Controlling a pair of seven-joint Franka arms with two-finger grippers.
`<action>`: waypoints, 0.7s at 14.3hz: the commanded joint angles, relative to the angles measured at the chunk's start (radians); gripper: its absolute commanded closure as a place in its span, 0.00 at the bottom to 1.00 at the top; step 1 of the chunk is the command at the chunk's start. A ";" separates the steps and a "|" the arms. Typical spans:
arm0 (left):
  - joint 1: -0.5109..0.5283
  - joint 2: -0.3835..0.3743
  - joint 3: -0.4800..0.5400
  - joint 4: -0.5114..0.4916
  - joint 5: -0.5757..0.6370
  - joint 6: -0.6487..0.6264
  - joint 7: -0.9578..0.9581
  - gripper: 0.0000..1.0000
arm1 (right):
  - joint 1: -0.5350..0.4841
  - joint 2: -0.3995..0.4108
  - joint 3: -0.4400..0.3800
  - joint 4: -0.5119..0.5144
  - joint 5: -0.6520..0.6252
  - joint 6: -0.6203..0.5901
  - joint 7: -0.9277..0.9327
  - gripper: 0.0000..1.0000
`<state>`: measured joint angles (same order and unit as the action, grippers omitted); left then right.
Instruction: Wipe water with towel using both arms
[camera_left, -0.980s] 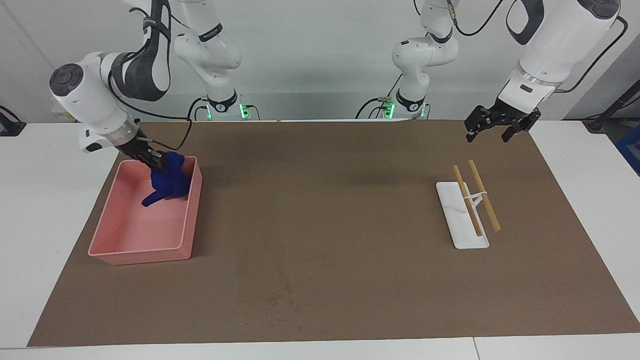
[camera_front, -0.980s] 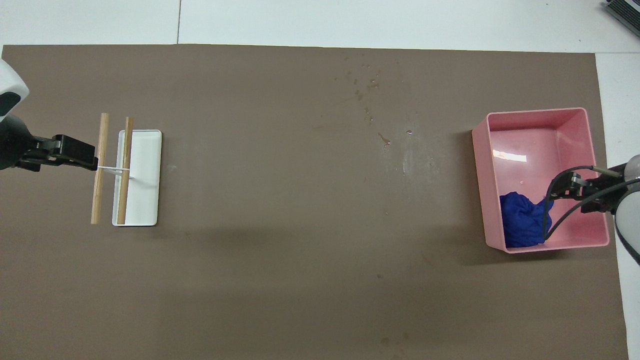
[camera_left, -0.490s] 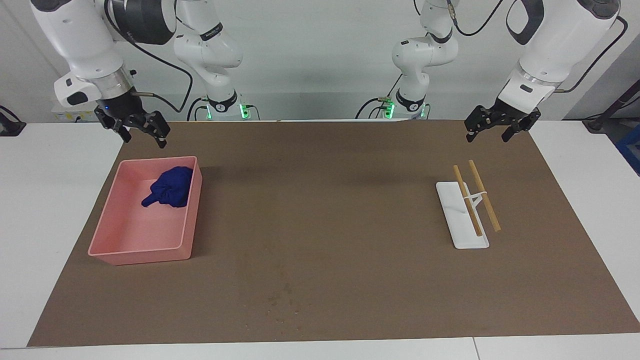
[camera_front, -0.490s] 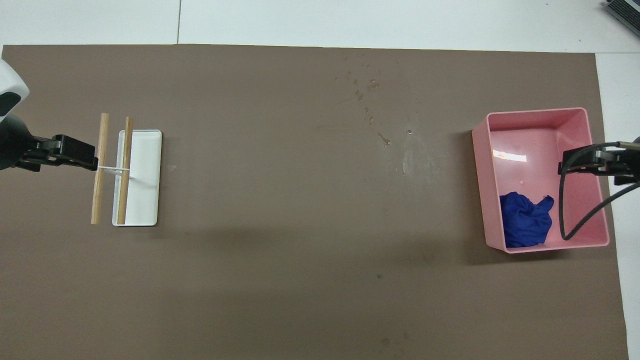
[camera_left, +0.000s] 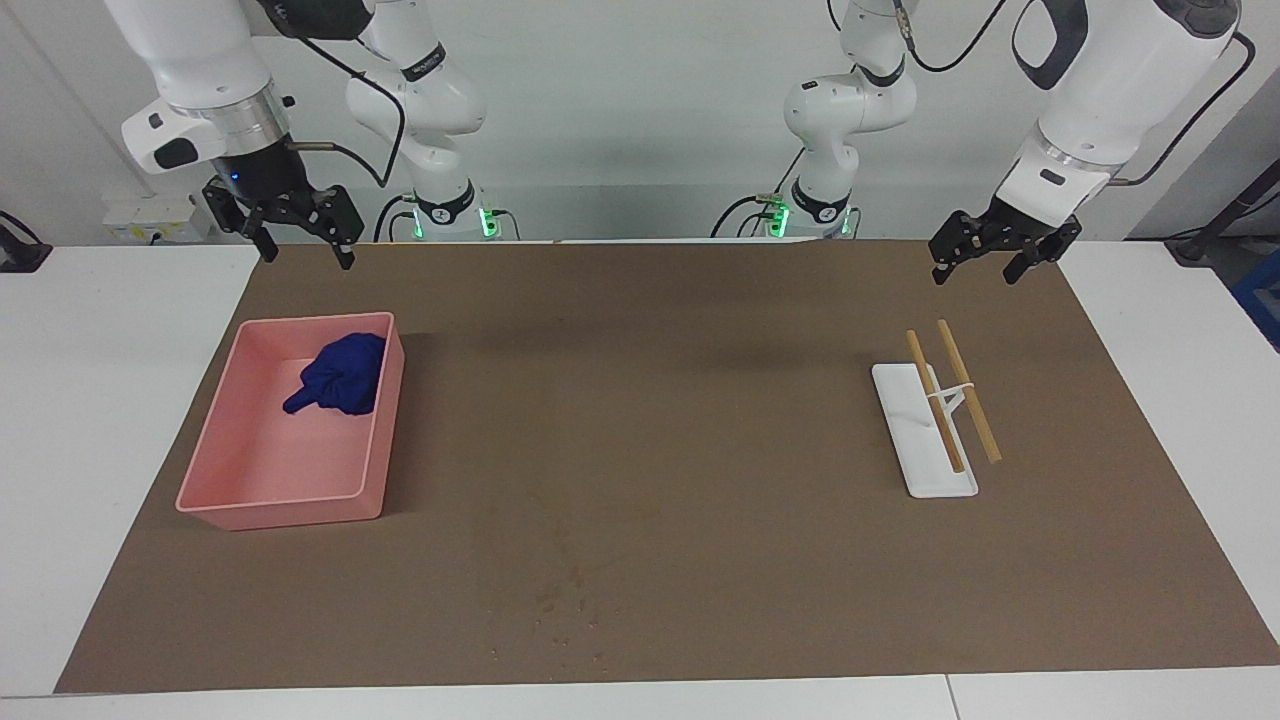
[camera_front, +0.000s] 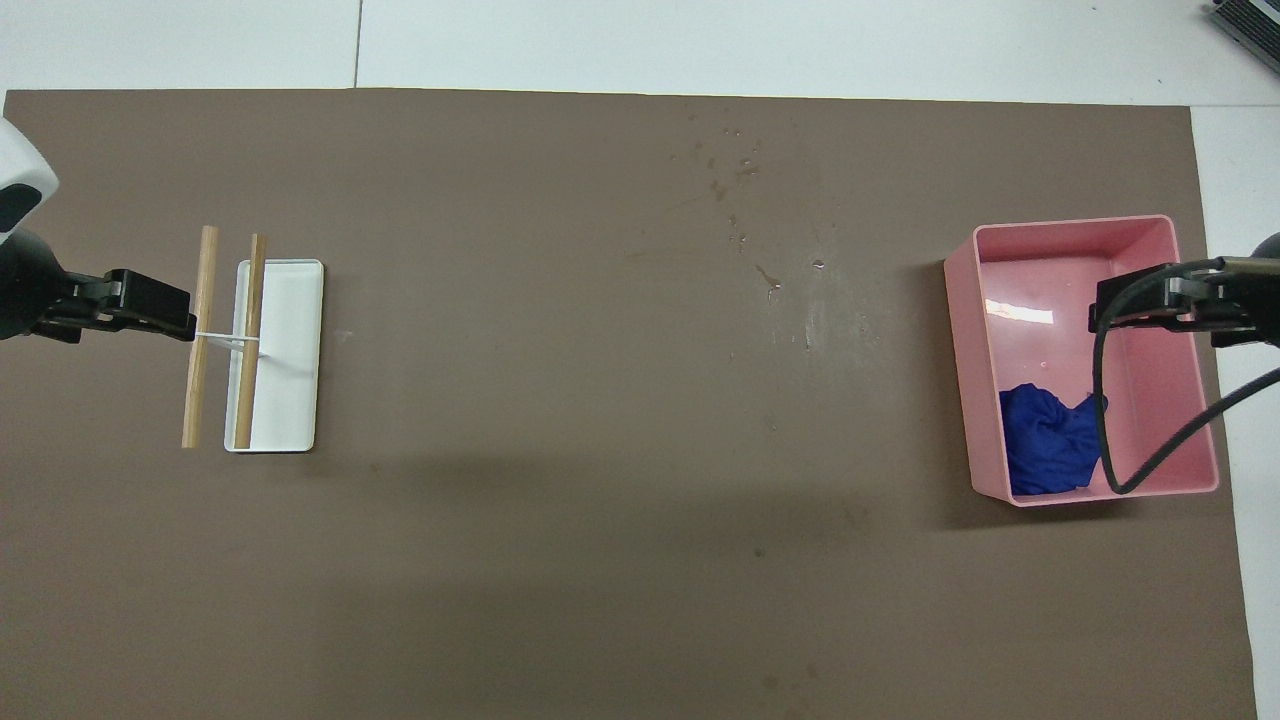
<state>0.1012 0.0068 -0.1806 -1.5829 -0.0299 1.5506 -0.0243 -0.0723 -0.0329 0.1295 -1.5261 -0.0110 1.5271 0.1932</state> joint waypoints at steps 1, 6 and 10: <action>0.006 -0.030 -0.005 -0.031 0.013 -0.006 -0.006 0.00 | 0.002 0.034 0.002 0.046 -0.010 -0.059 0.015 0.02; 0.006 -0.030 -0.003 -0.031 0.013 -0.006 -0.006 0.00 | 0.006 0.033 0.007 0.040 -0.006 -0.073 0.014 0.04; 0.006 -0.030 -0.003 -0.031 0.013 -0.006 -0.006 0.00 | 0.005 0.030 0.006 0.040 -0.006 -0.088 0.012 0.04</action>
<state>0.1012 0.0068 -0.1806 -1.5830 -0.0299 1.5506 -0.0243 -0.0674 -0.0152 0.1317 -1.5131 -0.0110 1.4707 0.1933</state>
